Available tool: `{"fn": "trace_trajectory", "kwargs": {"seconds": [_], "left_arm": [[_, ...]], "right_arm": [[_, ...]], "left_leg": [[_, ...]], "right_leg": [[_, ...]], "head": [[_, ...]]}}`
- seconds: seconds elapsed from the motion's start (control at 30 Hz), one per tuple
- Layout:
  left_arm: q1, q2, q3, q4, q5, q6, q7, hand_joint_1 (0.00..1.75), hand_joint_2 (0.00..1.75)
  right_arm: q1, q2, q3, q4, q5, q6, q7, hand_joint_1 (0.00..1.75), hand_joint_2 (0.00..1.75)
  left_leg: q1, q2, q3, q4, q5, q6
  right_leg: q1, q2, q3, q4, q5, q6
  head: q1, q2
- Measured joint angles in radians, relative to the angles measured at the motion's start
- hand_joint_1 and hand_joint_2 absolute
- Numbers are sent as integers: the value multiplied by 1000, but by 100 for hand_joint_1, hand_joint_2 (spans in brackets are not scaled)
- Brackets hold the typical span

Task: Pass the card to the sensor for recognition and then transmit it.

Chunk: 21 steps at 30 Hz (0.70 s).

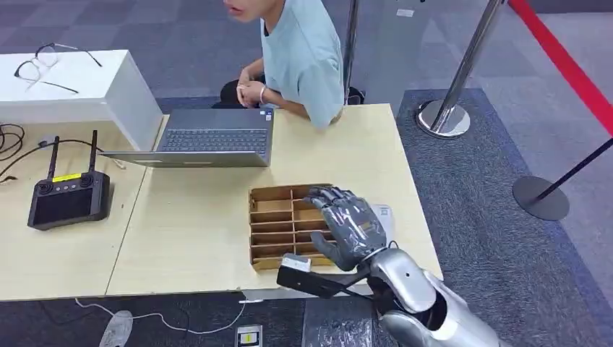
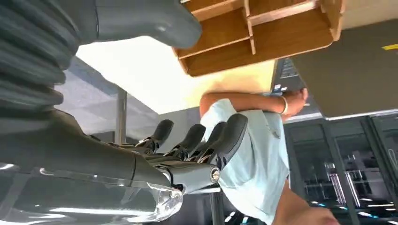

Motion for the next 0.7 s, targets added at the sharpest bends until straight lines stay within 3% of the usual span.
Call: {"fn": "trace_trajectory", "kwargs": {"seconds": [0.03,0.07,0.27,0.37,0.7], "left_arm": [[0,0,0,0,-1,0,0,0,0],[0,0,0,0,-2,0,0,0,0],[0,0,0,0,-8,-3,6,0,0],[-1,-1,0,0,-15,-9,8,0,0],[-1,-5,0,0,-18,-9,6,0,0]], "right_arm": [[1,3,3,8,-4,-3,-4,75,175],[1,6,5,16,-7,-6,-7,89,175],[4,27,21,73,-44,-36,-24,94,175],[4,39,28,115,-27,-65,-24,79,175],[-1,63,42,230,-20,-111,-32,73,175]], "left_leg": [[0,0,0,0,0,0],[0,0,0,0,0,0],[0,0,0,0,0,0],[0,0,0,0,0,0],[0,0,0,0,0,0]], "right_leg": [[0,0,0,0,0,0],[0,0,0,0,0,0],[0,0,0,0,0,0],[0,0,0,0,0,0],[0,0,0,0,0,0]], "head": [[0,0],[0,0],[0,0],[0,0],[0,0]]}}
